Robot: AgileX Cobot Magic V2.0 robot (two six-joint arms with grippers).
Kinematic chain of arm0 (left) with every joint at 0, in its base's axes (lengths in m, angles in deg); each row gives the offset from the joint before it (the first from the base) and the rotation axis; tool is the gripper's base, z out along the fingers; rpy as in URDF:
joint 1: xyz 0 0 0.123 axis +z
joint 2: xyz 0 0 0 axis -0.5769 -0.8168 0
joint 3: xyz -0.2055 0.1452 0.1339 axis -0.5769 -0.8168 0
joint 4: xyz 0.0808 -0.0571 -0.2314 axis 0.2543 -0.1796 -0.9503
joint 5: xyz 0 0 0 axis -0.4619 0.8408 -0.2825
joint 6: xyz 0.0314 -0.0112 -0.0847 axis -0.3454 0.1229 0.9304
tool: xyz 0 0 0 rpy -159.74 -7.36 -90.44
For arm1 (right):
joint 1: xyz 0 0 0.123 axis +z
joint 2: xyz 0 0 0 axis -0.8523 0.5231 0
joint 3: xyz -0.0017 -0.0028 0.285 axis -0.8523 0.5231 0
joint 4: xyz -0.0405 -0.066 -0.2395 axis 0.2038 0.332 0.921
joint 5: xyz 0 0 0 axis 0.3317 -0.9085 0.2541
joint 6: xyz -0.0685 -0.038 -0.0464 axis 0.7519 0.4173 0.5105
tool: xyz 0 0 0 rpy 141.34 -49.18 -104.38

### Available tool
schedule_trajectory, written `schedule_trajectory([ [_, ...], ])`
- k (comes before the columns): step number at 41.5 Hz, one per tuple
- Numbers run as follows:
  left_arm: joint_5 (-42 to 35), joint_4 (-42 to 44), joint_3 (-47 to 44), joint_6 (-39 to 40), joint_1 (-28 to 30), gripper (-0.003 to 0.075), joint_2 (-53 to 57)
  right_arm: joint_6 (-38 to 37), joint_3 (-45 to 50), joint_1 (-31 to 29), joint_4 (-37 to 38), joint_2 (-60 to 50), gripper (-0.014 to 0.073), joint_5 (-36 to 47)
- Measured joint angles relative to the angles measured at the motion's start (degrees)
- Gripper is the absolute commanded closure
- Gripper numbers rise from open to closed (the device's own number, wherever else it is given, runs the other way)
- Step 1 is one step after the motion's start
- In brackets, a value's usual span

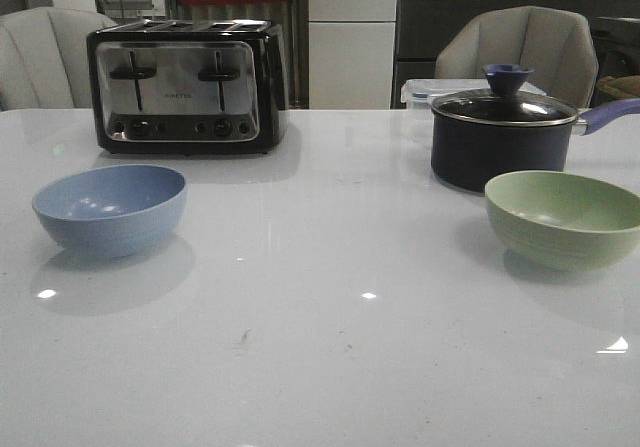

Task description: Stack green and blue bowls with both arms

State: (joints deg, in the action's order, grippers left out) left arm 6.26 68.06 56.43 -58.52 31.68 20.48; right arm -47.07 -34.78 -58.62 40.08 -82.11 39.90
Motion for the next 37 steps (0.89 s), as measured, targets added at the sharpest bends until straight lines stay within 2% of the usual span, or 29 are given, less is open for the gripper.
schedule_trajectory([
  [29, 0.0, 0.0, 0.0, 0.0, 0.0, 0.0627, 0.0, 0.0, 0.0, 0.0, 0.0, 0.0, 0.0526, 0.0],
  [37, -2.7, 0.0, 0.1, 0.0, 0.0, 0.0627, 0.0, 0.0, 0.0, 0.0, 0.0, 0.0, 0.0526, 1.3],
])
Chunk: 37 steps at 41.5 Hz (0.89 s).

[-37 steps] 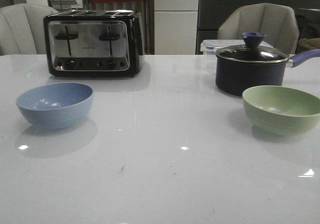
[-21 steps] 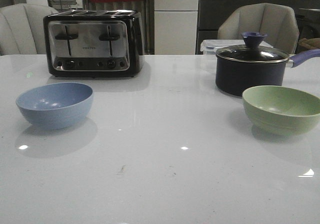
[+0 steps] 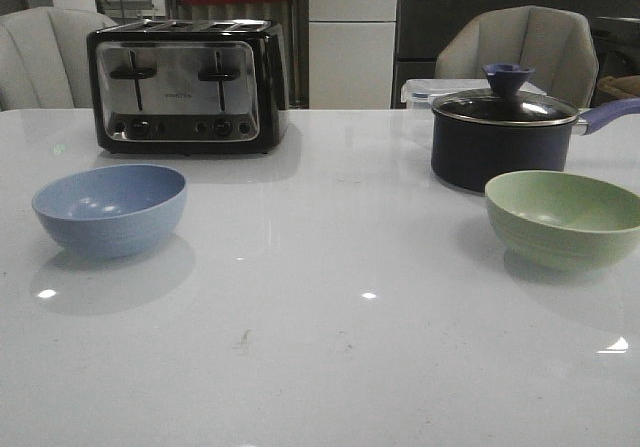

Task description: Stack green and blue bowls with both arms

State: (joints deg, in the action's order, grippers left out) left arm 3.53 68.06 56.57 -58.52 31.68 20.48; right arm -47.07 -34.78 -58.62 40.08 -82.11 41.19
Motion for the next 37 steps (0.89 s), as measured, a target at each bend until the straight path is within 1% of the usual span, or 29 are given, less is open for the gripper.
schedule_trajectory([
  [3, -0.4, 0.0, 0.8, 0.0, 0.0, 0.0627, 0.0, 0.0, -1.1, 0.0, 0.0, 0.0, 0.0526, -0.8],
  [6, 0.1, 0.0, 3.4, 0.0, 0.0, 0.0627, 0.0, 0.0, -4.8, 0.0, 0.0, 0.0, 0.0526, -2.8],
  [11, 3.1, -0.6, 11.4, 0.0, 0.0, 0.0627, 0.0, 0.0, -12.7, 0.0, 0.0, 0.0, 0.0526, -6.4],
  [16, 9.5, -1.0, 20.6, 0.0, 0.0, 0.0627, -1.1, 0.0, -21.5, 0.0, 0.0, 1.9, 0.0526, -11.0],
  [20, 15.6, -1.1, 28.2, 0.0, 0.0, 0.0627, -4.5, 0.0, -27.6, 0.0, 0.0, 6.1, 0.0526, -15.4],
  [25, 22.9, -1.1, 34.7, 0.1, 0.0, 0.0627, -9.9, 0.0, -33.7, 0.0, 0.0, 11.9, 0.0526, -22.0],
  [29, 28.9, -1.2, 37.7, 0.1, 0.0, 0.0627, -14.2, 0.0, -36.8, 0.0, 0.0, 16.9, 0.0526, -26.2],
  [37, 38.4, -1.2, 38.0, 0.1, 0.0, 0.0627, -20.3, 0.0, -37.3, 0.0, 0.0, 25.5, 0.0526, -32.8],
])
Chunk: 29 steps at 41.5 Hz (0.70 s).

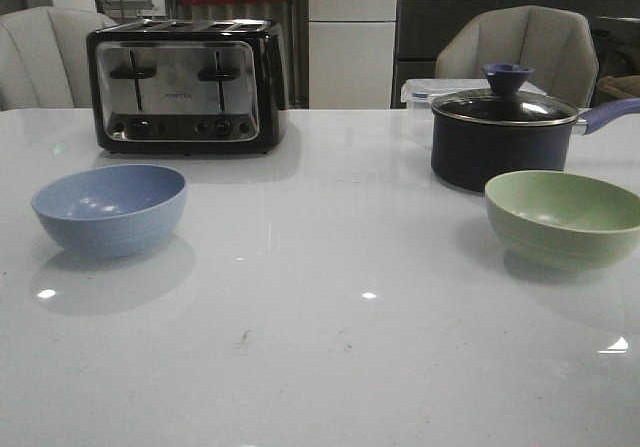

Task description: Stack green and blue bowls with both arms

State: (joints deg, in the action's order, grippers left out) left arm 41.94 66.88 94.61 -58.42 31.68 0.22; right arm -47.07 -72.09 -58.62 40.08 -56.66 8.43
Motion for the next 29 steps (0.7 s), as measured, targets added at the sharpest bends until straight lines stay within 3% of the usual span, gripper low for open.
schedule_trajectory([
  [5, 3.5, -0.1, -0.5, 0.0, 0.0, 0.0627, -3.1, 0.0, 0.0, 0.0, 0.0, 5.0, 0.0526, -4.8],
  [22, 4.0, -0.1, -4.2, 0.0, 0.0, 0.0626, -7.7, 0.0, 0.1, 0.0, 0.0, 16.8, 0.0513, -12.1],
  [24, 4.1, -0.1, -4.2, 0.0, 0.0, 0.0600, -7.8, 0.0, 0.1, 0.0, 0.0, 17.8, 0.0475, -12.7],
  [26, 4.1, -0.1, -4.2, 0.0, 0.0, 0.0535, -7.9, 0.0, 0.1, 0.0, 0.0, 18.5, 0.0384, -13.3],
  [29, 4.1, -0.1, -4.3, 0.0, 0.0, 0.0384, -8.0, 0.0, 0.1, 0.0, 0.0, 19.5, 0.0228, -13.9],
])
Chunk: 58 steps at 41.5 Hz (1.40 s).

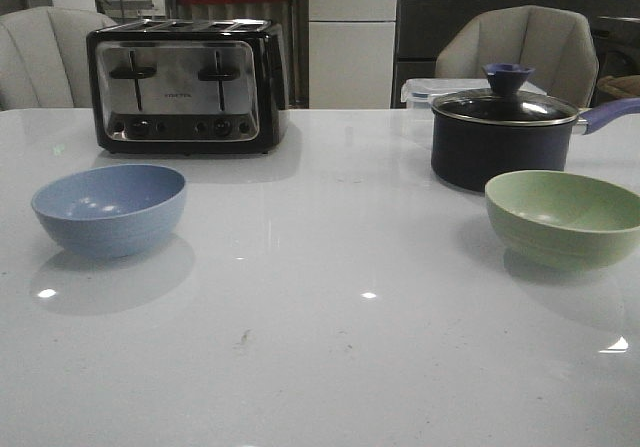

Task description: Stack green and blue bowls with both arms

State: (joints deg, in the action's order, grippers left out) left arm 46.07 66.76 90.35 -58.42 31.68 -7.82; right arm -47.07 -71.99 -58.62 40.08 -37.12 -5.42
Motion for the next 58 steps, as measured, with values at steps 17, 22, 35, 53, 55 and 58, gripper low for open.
schedule_trajectory([
  [17, 0.0, 0.8, 0.0, 0.0, 0.0, 0.0160, -0.1, 0.0, -3.2, 0.0, -1.0, 10.3, 0.0021, 3.7],
  [22, 0.0, 0.8, 0.0, 0.0, 0.0, 0.0160, -0.1, 0.0, -7.6, 0.0, -1.7, 16.8, 0.0021, 4.2],
  [35, 0.0, 0.8, 0.0, 0.0, 0.0, 0.0160, -0.1, 0.0, -21.4, 0.0, -1.9, 36.9, 0.0021, 4.7],
  [53, 0.0, 0.8, 0.0, 0.0, 0.0, 0.0160, -0.1, 0.0, -34.5, 0.0, -0.9, 59.2, 0.0021, 5.0],
  [55, 0.0, 0.8, 0.0, 0.0, 0.0, 0.0160, -0.1, 0.0, -35.5, 0.0, -0.6, 61.0, 0.0021, 5.0],
  [58, 0.0, 0.8, 0.0, 0.0, 0.0, 0.0160, -0.1, 0.0, -37.1, 0.0, -0.5, 63.0, 0.0040, 5.0],
])
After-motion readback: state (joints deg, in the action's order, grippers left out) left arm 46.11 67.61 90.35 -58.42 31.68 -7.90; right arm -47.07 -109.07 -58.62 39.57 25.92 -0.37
